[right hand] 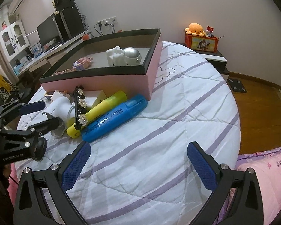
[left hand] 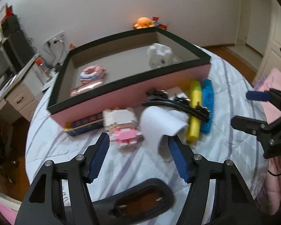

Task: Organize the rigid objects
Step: 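Lower the left gripper onto the white cup and close it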

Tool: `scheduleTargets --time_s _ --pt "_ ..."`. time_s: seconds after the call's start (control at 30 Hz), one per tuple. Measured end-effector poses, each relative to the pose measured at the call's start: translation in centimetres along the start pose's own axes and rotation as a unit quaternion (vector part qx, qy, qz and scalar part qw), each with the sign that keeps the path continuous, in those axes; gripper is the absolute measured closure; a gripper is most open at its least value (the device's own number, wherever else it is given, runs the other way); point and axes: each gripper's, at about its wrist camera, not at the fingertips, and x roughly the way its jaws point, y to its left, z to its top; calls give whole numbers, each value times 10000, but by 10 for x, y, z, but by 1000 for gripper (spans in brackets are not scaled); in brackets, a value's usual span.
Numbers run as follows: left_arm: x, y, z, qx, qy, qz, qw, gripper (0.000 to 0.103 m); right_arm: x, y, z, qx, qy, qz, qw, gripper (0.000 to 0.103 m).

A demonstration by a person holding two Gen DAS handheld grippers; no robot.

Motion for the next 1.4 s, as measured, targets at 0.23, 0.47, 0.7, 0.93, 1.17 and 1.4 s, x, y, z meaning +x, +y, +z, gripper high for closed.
scheduleTargets --time_s 0.23,0.47,0.7,0.93,1.17,1.4 --pt "4 -1 -2 -81 -42 94 9999 68 5 3 -1 26 33 56 10000 0" --pt "-6 14 -9 -231 -99 -234 9994 97 -1 6 -2 31 16 43 10000 0" --pt "-6 22 -23 -338 107 -371 9987 97 -1 14 -6 14 39 83 10000 0" --pt "-16 30 -31 -593 101 -683 9958 90 0 18 -4 128 -35 -77 9999 0" --pt "-32 8 -23 -291 -219 -855 9957 45 0 15 -5 67 28 -185 9998 0" --pt "-28 -1 -17 -289 -277 -1076 9934 17 -1 5 -6 137 46 -163 9998 0"
